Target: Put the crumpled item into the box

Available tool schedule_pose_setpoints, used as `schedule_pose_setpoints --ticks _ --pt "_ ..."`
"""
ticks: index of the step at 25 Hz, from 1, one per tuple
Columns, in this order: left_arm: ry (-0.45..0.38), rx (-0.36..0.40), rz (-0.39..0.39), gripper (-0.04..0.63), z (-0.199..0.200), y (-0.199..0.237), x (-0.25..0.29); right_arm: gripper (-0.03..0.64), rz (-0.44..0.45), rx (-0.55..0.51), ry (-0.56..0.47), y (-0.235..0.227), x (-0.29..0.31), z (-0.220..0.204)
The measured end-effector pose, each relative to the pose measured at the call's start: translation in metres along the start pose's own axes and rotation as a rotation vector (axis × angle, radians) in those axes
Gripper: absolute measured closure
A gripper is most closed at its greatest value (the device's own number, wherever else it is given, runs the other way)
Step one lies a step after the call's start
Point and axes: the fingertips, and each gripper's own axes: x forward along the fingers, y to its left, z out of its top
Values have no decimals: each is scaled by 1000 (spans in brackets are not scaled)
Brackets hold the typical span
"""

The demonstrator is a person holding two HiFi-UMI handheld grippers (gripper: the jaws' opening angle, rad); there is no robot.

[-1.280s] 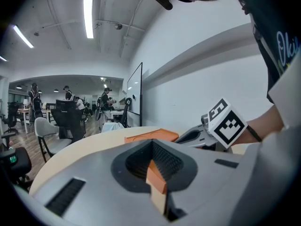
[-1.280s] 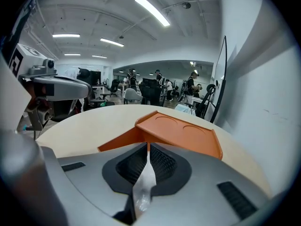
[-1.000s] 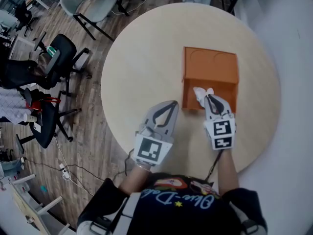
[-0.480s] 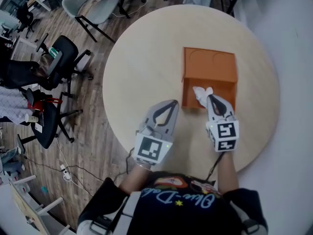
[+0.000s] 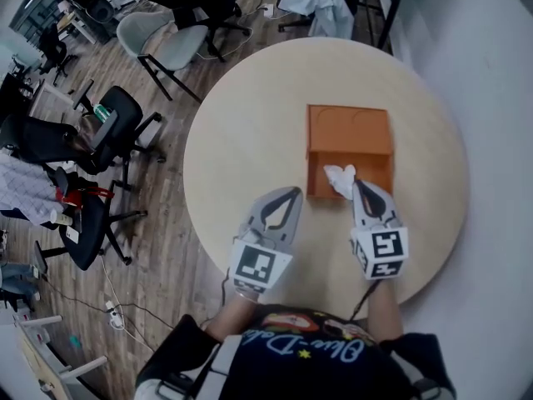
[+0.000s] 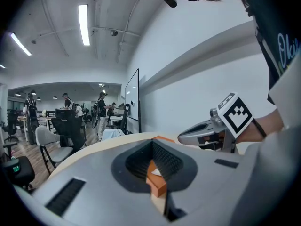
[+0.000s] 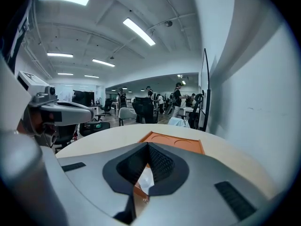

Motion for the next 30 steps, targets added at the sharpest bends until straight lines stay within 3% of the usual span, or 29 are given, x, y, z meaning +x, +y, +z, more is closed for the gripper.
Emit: schedule_pose_setpoints --ticks 14,30 --pt "-47 4 -13 603 35 -39 -31 617 6 14 -150 9 -72 34" --pt "-89 10 -24 603 51 -85 -68 617 39 -2 -228 29 -129 33"
